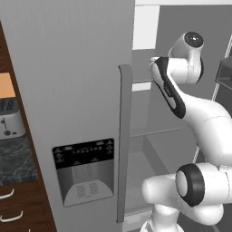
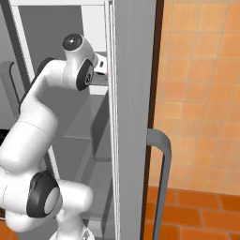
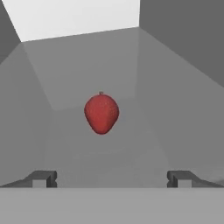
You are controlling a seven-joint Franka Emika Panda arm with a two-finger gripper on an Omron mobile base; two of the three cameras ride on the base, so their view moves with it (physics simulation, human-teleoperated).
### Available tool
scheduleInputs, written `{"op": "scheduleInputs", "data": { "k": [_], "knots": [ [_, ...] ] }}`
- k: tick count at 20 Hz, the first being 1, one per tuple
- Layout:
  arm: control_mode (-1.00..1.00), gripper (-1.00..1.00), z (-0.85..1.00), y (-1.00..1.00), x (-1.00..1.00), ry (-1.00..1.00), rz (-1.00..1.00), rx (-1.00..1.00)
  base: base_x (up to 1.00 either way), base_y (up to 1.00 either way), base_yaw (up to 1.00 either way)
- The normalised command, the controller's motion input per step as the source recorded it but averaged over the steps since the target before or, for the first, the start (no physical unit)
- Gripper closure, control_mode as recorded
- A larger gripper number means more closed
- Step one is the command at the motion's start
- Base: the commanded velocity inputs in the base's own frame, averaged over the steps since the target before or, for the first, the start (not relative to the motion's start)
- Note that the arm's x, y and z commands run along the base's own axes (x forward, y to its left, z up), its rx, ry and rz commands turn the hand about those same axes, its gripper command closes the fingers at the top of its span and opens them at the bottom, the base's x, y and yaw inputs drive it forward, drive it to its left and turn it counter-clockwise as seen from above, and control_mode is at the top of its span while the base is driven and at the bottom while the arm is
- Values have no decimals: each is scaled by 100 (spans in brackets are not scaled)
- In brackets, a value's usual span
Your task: Take the strawberry from the fridge and place it on top of the pancake, located on the dining counter.
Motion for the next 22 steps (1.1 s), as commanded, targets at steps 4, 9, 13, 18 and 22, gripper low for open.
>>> {"op": "scheduleInputs", "data": {
  "k": [4, 9, 13, 18, 22],
  "knots": [
    [-100, -100, -3, 0, 56, 2, 1, -11, 0, 0, 0],
    [-100, -100, 0, 0, 40, 0, 2, -4, 0, 0, 0],
    [-100, -100, -14, 0, 26, 0, 3, -3, 0, 0, 0],
    [-100, -100, -20, 0, 16, 0, 4, -3, 0, 0, 0],
    [-100, -100, -9, 0, 11, 0, 4, 0, 0, 0, 0]
  ]
}}
